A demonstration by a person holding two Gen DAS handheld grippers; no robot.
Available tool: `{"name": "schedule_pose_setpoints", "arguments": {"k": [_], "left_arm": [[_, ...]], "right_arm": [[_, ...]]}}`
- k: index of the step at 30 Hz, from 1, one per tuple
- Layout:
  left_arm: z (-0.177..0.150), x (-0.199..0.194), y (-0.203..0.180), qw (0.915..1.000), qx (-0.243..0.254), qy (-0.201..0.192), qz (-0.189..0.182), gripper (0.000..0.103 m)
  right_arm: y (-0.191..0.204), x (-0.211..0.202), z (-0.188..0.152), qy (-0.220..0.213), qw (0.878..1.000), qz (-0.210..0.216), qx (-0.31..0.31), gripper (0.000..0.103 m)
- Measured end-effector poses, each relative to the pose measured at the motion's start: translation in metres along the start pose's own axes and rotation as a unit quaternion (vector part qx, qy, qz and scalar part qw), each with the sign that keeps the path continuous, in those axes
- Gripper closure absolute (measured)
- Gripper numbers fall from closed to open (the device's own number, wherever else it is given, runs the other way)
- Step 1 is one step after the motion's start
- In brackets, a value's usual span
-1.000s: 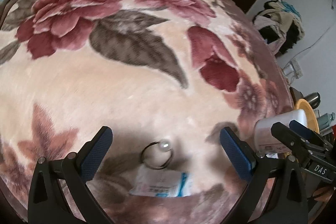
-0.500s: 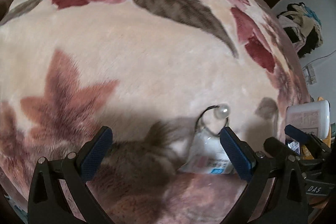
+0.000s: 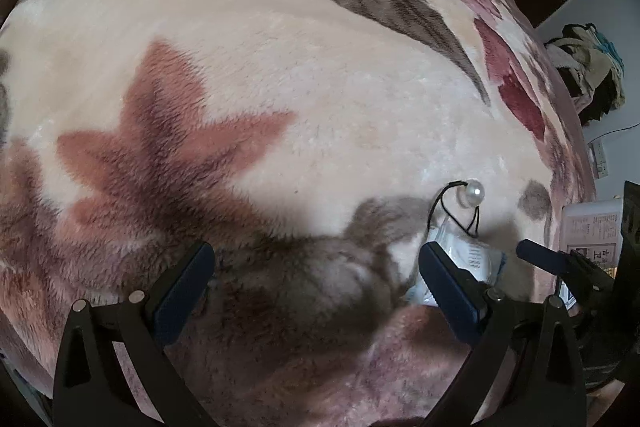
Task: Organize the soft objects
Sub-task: 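Move the left tool to the white gauze sachet while the right tool approaches the pearl hair tie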
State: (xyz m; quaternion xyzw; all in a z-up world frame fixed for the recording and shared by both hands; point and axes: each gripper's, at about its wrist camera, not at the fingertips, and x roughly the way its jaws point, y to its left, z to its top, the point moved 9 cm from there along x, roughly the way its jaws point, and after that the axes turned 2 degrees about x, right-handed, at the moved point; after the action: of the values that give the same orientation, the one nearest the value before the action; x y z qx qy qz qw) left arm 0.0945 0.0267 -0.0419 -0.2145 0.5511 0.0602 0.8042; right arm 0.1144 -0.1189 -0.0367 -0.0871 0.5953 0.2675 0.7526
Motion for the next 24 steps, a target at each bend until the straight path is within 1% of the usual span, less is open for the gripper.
{"name": "schedule_pose_setpoints", "arguments": {"k": [4, 7, 11, 14, 15, 16, 18, 21, 22, 23, 24], "left_arm": [[-0.003, -0.002, 0.003, 1.0000, -0.003, -0.003, -0.004, 0.001], [-0.005, -0.006, 0.009, 1.0000, -0.007, -0.006, -0.003, 0.001], [-0.004, -0.014, 0.020, 0.9998, -0.017, -0.014, 0.000, 0.001], [-0.002, -0.020, 0.024, 0.9994, -0.026, -0.022, -0.004, 0.001], [-0.002, -0.021, 0.025, 0.9993, -0.028, -0.024, -0.005, 0.001], [-0.001, -0.022, 0.025, 0.9992, -0.030, -0.026, -0.005, 0.001], [-0.001, -0.025, 0.028, 0.9991, -0.033, -0.028, -0.004, 0.001], [-0.004, -0.027, 0.031, 0.9990, -0.033, -0.029, 0.000, 0.001], [-0.004, -0.028, 0.032, 0.9990, -0.033, -0.029, 0.000, 0.001], [-0.005, -0.028, 0.034, 0.9990, -0.034, -0.029, 0.001, 0.001], [-0.006, -0.029, 0.036, 0.9990, -0.035, -0.029, 0.002, 0.001]], "right_arm": [[0.012, 0.010, 0.008, -0.004, 1.000, 0.009, -0.022, 0.000], [0.020, 0.019, 0.010, 0.007, 0.999, 0.028, -0.027, 0.000], [0.038, 0.023, -0.010, 0.036, 0.996, 0.079, -0.028, 0.000], [0.060, 0.018, -0.031, 0.053, 0.989, 0.136, -0.035, 0.000], [0.065, 0.016, -0.034, 0.051, 0.988, 0.140, -0.043, 0.000], [0.067, 0.015, -0.034, 0.045, 0.988, 0.135, -0.052, 0.000], [0.066, 0.012, -0.031, 0.025, 0.992, 0.106, -0.064, 0.000], [0.063, 0.012, -0.024, 0.013, 0.994, 0.092, -0.052, 0.003], [0.062, 0.015, -0.022, 0.013, 0.995, 0.086, -0.048, 0.019], [0.062, 0.018, -0.022, 0.014, 0.995, 0.082, -0.047, 0.031], [0.063, 0.022, -0.023, 0.020, 0.996, 0.077, -0.049, 0.055]]}}
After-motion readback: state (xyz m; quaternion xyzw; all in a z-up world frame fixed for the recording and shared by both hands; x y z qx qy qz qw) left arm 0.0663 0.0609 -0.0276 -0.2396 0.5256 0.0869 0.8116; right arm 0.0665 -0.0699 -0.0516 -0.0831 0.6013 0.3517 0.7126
